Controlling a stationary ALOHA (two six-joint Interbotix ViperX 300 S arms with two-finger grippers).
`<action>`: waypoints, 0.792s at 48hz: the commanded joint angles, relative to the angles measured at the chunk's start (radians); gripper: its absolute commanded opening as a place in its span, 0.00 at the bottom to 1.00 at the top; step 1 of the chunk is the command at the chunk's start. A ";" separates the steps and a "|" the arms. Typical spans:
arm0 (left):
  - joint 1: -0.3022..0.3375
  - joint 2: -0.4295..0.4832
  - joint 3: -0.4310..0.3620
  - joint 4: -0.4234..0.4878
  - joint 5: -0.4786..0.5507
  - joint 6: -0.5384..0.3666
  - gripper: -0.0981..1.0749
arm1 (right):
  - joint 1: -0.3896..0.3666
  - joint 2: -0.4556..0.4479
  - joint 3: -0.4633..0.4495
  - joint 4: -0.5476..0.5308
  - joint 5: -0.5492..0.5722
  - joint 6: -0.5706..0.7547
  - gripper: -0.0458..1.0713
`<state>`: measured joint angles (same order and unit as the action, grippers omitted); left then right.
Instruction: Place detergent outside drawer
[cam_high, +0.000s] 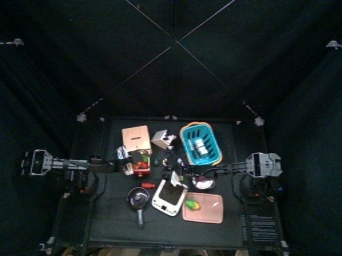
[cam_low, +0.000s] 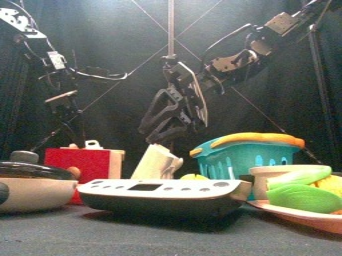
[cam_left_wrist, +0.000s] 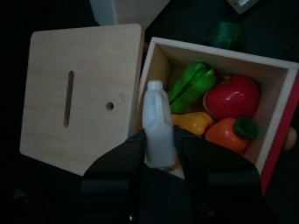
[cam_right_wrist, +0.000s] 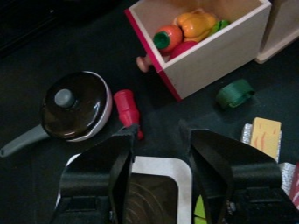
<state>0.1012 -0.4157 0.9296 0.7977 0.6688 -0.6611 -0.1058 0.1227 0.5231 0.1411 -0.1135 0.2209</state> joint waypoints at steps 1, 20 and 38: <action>-0.023 -0.035 -0.009 -0.014 -0.005 -0.011 0.61 | 0.000 -0.046 -0.014 0.002 -0.003 -0.002 0.76; -0.199 -0.235 0.008 -0.267 0.031 0.006 0.61 | 0.009 -0.074 0.002 0.006 -0.002 0.000 0.76; -0.334 -0.295 0.058 -0.557 0.163 0.086 0.61 | 0.006 -0.060 -0.014 0.014 0.000 -0.002 0.76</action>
<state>-0.2316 -0.7148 0.9863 0.2669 0.8376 -0.5783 -0.0951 0.0951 0.5338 0.1534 -0.1104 0.2209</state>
